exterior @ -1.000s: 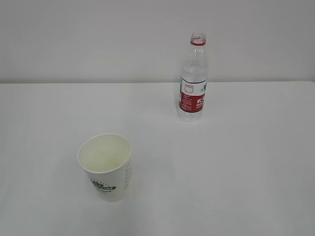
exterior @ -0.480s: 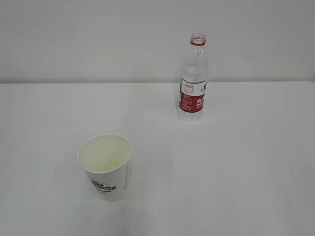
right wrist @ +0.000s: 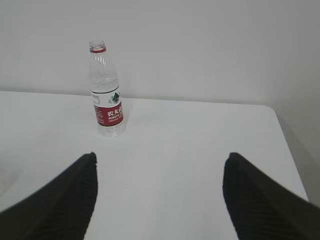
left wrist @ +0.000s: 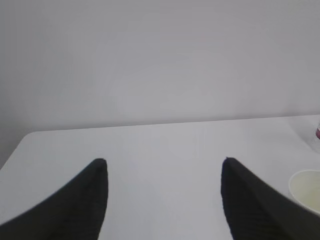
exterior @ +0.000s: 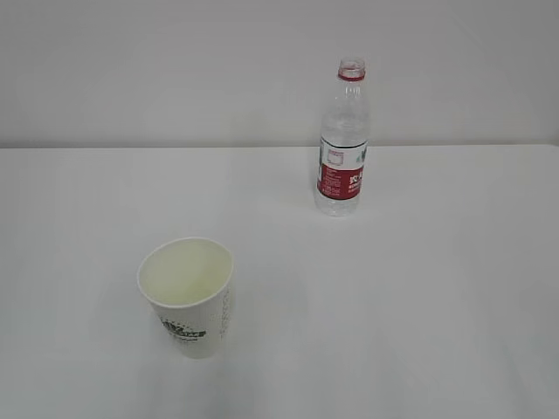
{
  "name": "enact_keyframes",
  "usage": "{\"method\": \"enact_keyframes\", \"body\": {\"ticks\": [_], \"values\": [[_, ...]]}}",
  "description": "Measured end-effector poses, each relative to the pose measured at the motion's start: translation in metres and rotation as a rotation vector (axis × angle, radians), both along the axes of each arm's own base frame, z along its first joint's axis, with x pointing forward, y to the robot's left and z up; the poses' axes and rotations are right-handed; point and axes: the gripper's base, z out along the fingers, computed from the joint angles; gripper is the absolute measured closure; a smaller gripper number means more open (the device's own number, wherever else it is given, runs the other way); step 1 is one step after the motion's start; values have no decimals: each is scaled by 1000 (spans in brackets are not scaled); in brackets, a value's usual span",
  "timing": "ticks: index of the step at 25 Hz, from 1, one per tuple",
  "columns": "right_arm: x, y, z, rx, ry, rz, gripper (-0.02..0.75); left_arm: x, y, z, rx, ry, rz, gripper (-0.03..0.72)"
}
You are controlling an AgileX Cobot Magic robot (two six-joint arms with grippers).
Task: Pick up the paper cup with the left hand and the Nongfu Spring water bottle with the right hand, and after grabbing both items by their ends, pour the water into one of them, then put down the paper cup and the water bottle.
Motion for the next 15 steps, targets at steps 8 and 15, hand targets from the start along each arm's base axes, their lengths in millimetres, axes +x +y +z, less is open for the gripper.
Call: {"method": "enact_keyframes", "body": {"ticks": [8,15], "values": [[9,1,7,-48,-40,11,150,15,2,5,33,11,21,175],[22,2,14,-50,-63,11,150,40,3,10,41,39,24,175]]}}
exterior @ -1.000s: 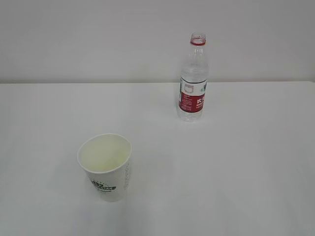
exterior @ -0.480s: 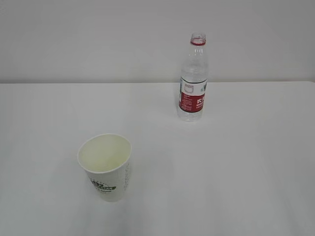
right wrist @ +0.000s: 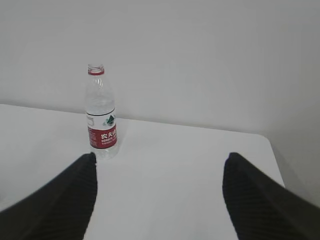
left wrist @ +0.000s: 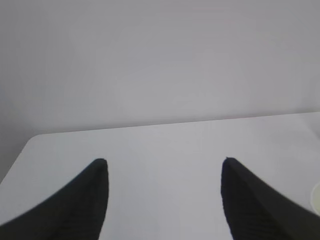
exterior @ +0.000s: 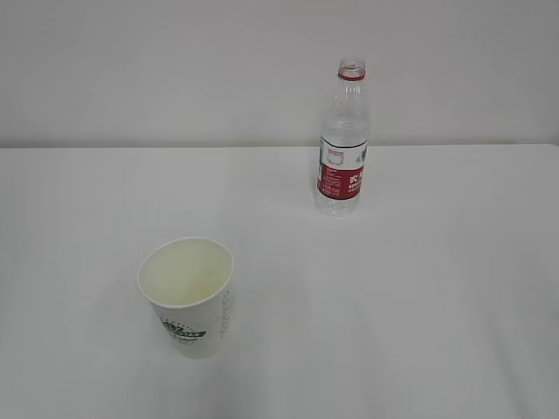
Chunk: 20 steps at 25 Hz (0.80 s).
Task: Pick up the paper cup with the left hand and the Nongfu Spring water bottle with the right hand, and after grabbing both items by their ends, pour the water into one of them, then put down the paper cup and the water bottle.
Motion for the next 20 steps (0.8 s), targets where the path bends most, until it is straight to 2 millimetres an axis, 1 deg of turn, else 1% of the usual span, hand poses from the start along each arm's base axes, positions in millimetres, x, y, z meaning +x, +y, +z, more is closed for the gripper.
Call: {"method": "enact_keyframes", "body": {"ticks": [6,10,20], "values": [[10,1,4,5,-12,1,150,17,0,4,3,-10,-1,175],[17,2,4,2,12,1,150,26,0,6,5,-15,-3,175],[38,4,9,-7,9,2,150,45,0,7,24,-11,1,175]]}}
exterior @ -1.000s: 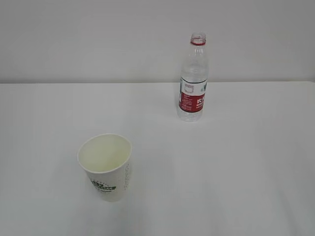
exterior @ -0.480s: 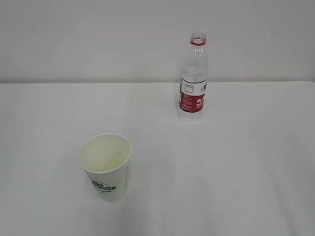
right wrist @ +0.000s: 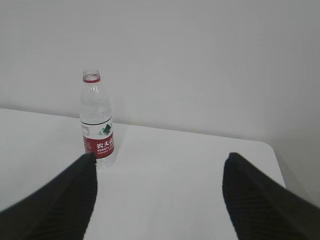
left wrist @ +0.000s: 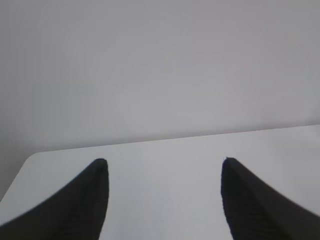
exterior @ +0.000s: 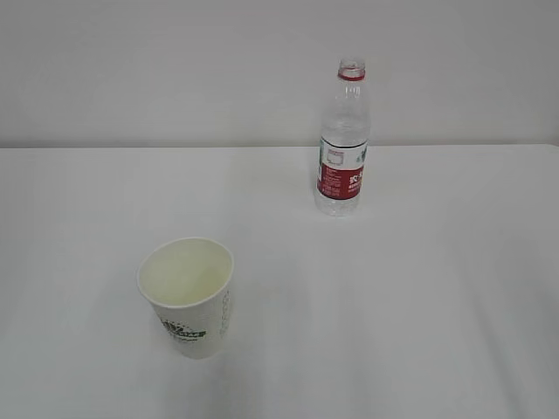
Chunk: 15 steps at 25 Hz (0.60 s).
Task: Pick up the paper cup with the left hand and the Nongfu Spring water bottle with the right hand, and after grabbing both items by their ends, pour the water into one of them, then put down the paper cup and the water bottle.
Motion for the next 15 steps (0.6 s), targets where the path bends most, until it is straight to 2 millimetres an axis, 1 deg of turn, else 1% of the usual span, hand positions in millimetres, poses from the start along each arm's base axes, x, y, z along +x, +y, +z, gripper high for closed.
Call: {"method": "enact_keyframes", "body": {"ticks": [11,15], "values": [[31,3,2,-17,9,1,150,32,-1,0,3,-12,-6,176],[44,4,1,-26,14,1,150,40,-1,1,4,-32,-9,176]]}}
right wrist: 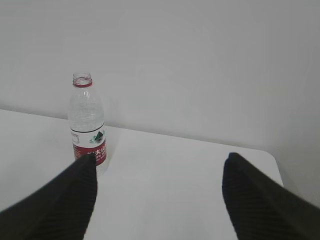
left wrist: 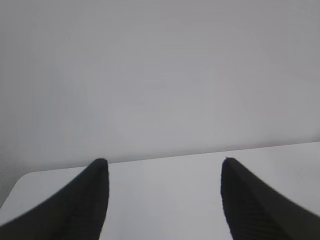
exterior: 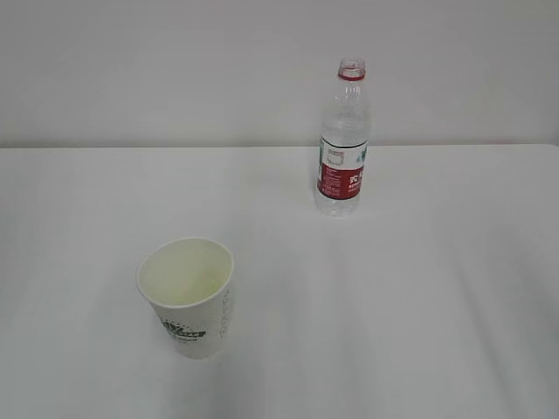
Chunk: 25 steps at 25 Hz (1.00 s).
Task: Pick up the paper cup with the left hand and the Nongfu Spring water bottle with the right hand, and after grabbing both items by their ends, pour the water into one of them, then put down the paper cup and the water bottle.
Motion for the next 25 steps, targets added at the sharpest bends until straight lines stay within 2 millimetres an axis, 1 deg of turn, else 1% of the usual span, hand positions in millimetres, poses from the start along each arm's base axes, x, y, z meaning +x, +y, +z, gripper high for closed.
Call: {"method": "enact_keyframes", "body": {"ticks": [6,12,16,25], "values": [[17,1,-2,-12,7,1,150,5,0,1,2,-18,-3,177],[31,3,-2,-10,-14,-1,150,16,0,-1,2,-14,-4,179],[42,3,-4,-12,-20,-3,150,28,-1,-5,2,-10,-6,180],[70,6,-12,-18,-18,-5,150,64,-1,-22,1,37,-13,181]]}}
